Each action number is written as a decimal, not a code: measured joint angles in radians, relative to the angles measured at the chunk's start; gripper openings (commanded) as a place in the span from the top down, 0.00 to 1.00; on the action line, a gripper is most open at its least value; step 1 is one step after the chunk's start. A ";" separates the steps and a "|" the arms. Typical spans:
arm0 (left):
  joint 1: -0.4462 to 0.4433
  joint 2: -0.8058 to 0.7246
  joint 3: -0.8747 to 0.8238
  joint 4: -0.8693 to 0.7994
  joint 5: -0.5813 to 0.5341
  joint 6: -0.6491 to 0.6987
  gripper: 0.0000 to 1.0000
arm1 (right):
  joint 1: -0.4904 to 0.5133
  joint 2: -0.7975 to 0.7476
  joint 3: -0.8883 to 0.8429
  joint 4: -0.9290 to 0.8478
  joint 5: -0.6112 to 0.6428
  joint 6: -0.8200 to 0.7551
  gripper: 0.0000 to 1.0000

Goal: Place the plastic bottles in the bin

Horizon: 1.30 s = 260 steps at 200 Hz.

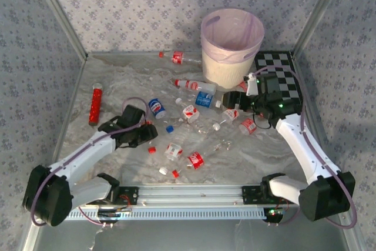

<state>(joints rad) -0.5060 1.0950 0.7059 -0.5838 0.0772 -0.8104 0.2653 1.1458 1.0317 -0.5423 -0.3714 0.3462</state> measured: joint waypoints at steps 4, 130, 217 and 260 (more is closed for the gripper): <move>0.000 -0.003 0.029 -0.019 -0.006 0.014 0.52 | 0.011 0.000 0.001 0.004 -0.015 -0.002 0.11; -0.198 0.237 0.410 0.182 0.369 0.399 0.69 | 0.150 0.179 0.337 0.161 -0.247 0.048 0.06; -0.210 0.235 0.414 0.176 0.300 0.435 0.70 | 0.150 0.304 0.443 0.049 -0.166 0.072 0.00; -0.211 0.235 0.414 0.192 0.262 0.444 0.70 | 0.145 0.304 0.426 0.024 -0.134 0.102 0.04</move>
<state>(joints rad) -0.7166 1.3296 1.1194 -0.3916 0.3397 -0.3660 0.4103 1.4502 1.4578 -0.5186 -0.5049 0.4484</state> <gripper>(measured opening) 0.553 0.978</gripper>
